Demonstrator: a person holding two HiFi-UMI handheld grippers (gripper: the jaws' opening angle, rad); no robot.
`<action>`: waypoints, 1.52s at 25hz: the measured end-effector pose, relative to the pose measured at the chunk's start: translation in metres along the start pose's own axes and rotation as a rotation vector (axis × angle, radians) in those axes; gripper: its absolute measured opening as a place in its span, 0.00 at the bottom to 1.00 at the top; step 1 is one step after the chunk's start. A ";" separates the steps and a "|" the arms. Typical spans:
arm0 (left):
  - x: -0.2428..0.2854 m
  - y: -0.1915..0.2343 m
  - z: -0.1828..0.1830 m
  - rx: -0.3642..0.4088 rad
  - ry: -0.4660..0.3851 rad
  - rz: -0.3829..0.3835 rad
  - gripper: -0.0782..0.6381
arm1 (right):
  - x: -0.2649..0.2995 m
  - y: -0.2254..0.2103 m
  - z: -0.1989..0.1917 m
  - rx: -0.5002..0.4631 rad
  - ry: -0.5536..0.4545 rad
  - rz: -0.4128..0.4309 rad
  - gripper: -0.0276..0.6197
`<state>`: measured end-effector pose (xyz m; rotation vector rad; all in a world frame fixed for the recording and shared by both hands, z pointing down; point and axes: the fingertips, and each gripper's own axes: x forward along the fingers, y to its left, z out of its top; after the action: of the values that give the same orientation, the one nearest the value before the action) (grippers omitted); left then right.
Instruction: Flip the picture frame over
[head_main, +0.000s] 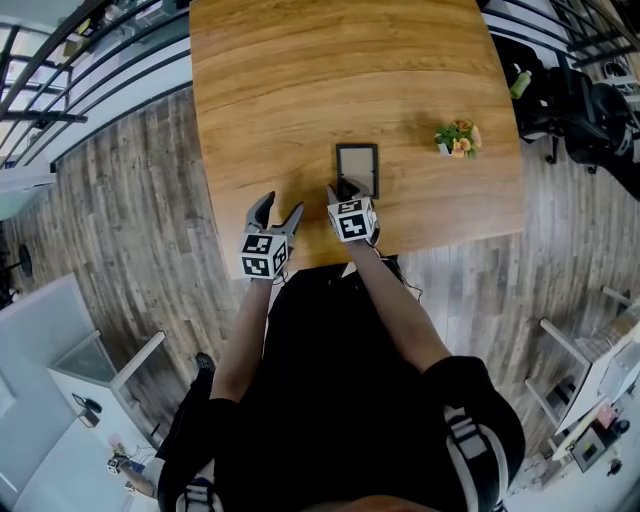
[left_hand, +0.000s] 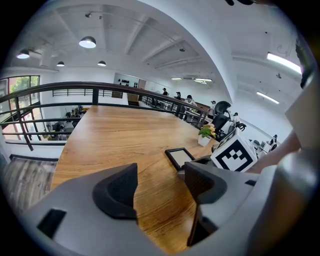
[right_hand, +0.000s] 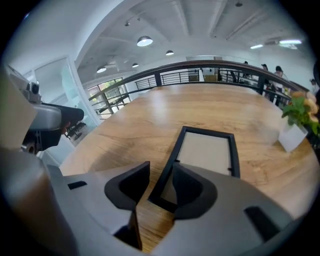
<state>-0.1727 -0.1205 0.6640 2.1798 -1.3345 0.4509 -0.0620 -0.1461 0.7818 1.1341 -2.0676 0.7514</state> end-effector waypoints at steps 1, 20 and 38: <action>0.000 0.000 0.000 0.000 0.001 -0.001 0.55 | 0.001 -0.002 0.001 -0.017 0.008 -0.025 0.26; 0.014 -0.018 0.002 0.004 -0.002 -0.048 0.55 | -0.014 -0.038 -0.018 -0.038 0.127 -0.055 0.14; 0.022 -0.029 0.004 -0.010 -0.015 -0.061 0.55 | -0.039 -0.042 -0.003 0.167 0.006 0.140 0.12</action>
<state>-0.1368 -0.1283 0.6647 2.2127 -1.2723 0.4043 -0.0085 -0.1436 0.7611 1.0820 -2.1278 1.0096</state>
